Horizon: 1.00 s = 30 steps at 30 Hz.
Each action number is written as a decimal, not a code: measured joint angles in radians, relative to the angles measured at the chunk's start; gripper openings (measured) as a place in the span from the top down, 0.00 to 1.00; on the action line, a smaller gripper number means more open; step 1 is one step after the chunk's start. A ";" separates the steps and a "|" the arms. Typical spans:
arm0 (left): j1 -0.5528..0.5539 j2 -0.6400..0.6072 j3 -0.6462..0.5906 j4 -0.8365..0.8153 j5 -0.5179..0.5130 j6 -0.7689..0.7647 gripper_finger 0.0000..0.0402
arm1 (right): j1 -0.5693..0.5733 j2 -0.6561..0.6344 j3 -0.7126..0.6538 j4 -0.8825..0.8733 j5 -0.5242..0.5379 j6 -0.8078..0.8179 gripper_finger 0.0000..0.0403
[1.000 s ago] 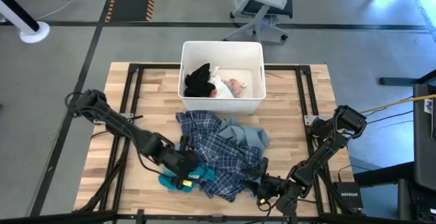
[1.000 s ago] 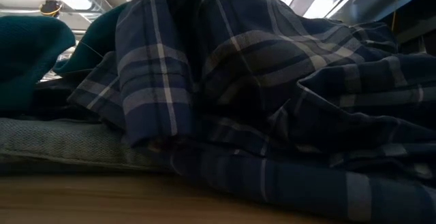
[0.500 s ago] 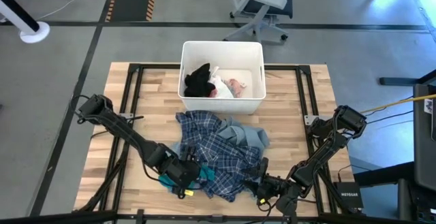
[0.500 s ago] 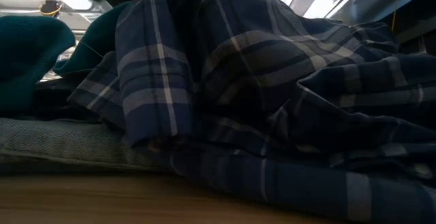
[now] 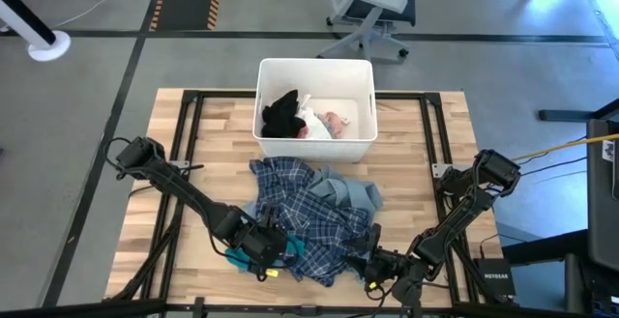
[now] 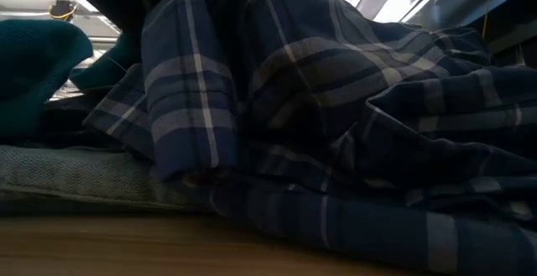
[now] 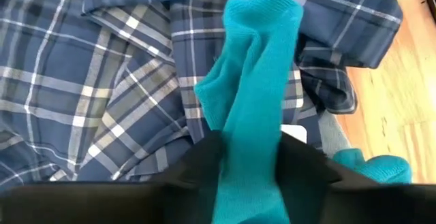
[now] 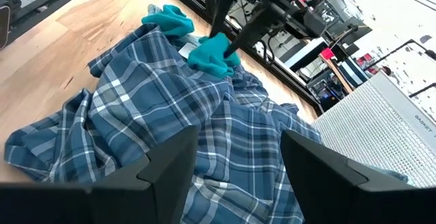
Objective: Sort clothes
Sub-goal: Put the top blue sock into the white laundry bin
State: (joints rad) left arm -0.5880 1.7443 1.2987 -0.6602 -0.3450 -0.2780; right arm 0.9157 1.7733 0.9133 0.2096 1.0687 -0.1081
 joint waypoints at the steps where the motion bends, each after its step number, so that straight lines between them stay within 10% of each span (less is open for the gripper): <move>1: 0.000 -0.002 0.000 -0.001 0.000 0.005 0.77 | 0.000 0.000 0.000 -0.001 0.000 0.000 0.42; 7: 0.015 -0.033 0.000 -0.002 -0.007 0.045 0.98 | 0.000 0.000 0.000 -0.002 0.000 0.000 0.42; 30: 0.432 -0.506 0.000 0.150 -0.155 0.437 0.98 | -0.009 0.049 0.001 0.014 0.013 0.010 0.42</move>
State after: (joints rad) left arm -0.1557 1.2386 1.2991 -0.5106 -0.5004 0.1591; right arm 0.9072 1.8225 0.9138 0.2232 1.0819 -0.0978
